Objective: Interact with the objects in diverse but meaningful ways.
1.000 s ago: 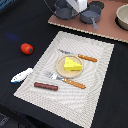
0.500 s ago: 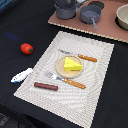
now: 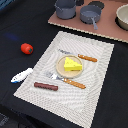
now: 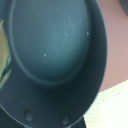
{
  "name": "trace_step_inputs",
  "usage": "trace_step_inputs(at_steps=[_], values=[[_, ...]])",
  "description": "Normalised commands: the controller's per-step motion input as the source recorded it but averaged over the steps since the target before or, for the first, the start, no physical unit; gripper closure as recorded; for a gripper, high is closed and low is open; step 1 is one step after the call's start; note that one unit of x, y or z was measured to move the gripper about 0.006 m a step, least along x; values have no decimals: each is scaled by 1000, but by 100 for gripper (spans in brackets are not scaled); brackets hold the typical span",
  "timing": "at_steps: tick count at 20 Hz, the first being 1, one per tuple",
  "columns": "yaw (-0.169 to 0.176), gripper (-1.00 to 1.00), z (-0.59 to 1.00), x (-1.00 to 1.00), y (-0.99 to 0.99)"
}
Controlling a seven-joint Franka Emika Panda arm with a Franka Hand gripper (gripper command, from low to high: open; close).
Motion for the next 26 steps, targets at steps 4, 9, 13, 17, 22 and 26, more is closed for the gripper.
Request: trace_step_inputs(at_steps=[4, 9, 13, 17, 22, 26], values=[[-70, -100, 664, 499, -603], [-55, -100, 466, 162, -847], [-28, -100, 200, 11, -959], [-8, -100, 41, 0, -997], [0, -100, -10, -17, -1000], [0, -100, -98, -89, -1000]])
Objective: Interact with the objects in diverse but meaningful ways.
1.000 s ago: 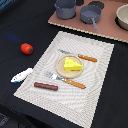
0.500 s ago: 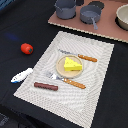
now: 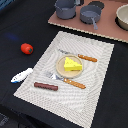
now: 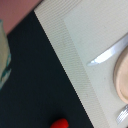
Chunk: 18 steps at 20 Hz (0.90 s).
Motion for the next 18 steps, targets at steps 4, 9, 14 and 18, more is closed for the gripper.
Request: trace_step_inputs(at_steps=[4, 9, 14, 18], values=[[-1, -100, -139, -216, -981], [-8, -100, -243, -322, -923], [-35, -100, -333, -364, -858], [-71, -100, -321, -405, -777]])
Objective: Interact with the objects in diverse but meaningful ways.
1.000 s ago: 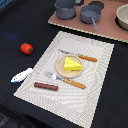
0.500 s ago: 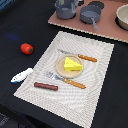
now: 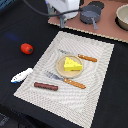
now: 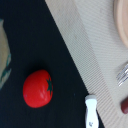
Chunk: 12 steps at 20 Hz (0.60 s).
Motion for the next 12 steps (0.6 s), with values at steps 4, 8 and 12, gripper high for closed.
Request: trace_step_inputs(at_steps=[4, 8, 12], values=[[-90, -100, -300, -454, -711], [-132, -100, -203, -604, -548], [-181, -100, -115, -653, -405]])
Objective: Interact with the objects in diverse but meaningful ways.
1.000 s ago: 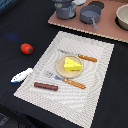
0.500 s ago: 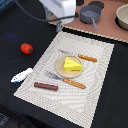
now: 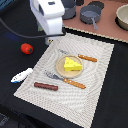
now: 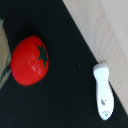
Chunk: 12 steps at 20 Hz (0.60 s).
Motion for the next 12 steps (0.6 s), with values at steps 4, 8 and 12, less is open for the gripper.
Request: trace_step_inputs(at_steps=[4, 8, 12], values=[[-214, -100, -45, -593, -346], [-209, -100, -40, -607, -330], [-175, -100, -146, -596, -27]])
